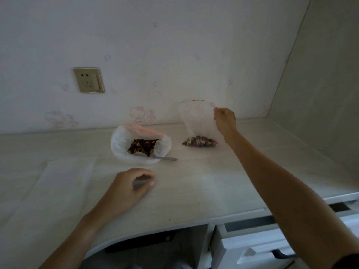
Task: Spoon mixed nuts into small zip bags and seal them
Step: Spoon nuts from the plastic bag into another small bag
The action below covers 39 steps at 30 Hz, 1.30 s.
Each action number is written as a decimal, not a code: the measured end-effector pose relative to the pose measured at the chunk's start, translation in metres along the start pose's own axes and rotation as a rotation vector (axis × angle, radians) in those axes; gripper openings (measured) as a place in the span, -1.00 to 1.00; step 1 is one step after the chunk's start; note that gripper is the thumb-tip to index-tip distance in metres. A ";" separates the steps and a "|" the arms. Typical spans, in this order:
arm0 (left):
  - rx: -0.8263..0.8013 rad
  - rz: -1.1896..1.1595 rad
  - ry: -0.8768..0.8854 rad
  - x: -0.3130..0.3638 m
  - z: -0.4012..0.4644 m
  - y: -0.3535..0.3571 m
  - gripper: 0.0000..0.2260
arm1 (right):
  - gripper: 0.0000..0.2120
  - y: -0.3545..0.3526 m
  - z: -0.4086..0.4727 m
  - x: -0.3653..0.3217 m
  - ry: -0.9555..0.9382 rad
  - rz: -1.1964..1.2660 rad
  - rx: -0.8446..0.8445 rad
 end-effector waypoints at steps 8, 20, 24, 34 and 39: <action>0.181 -0.073 0.010 0.024 0.004 -0.035 -0.87 | -0.83 0.013 -0.113 -0.059 -0.295 0.095 -0.250; 0.390 0.743 -0.532 -0.092 -0.013 -0.188 -0.53 | -0.71 0.091 -0.326 -0.063 -1.084 -0.181 -0.721; 0.418 0.844 -0.464 -0.103 -0.024 -0.187 -0.63 | -0.80 0.087 -0.321 -0.060 -1.038 -0.088 -0.632; 0.869 0.389 -0.343 -0.073 -0.044 -0.226 -0.88 | -0.91 0.100 -0.285 -0.030 -0.406 0.119 -0.756; 0.999 0.290 -0.051 -0.002 -0.040 -0.237 -0.90 | -0.91 0.094 -0.286 -0.036 -0.341 0.139 -0.776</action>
Point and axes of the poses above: each hand's wrist, its own z-axis towards the middle knuckle, its own y-axis out of the palm, x = y × z, the point moved 10 cm from there along z, towards the middle knuckle, and after that the axes turned 15 degrees about x, right-handed, at the moved point
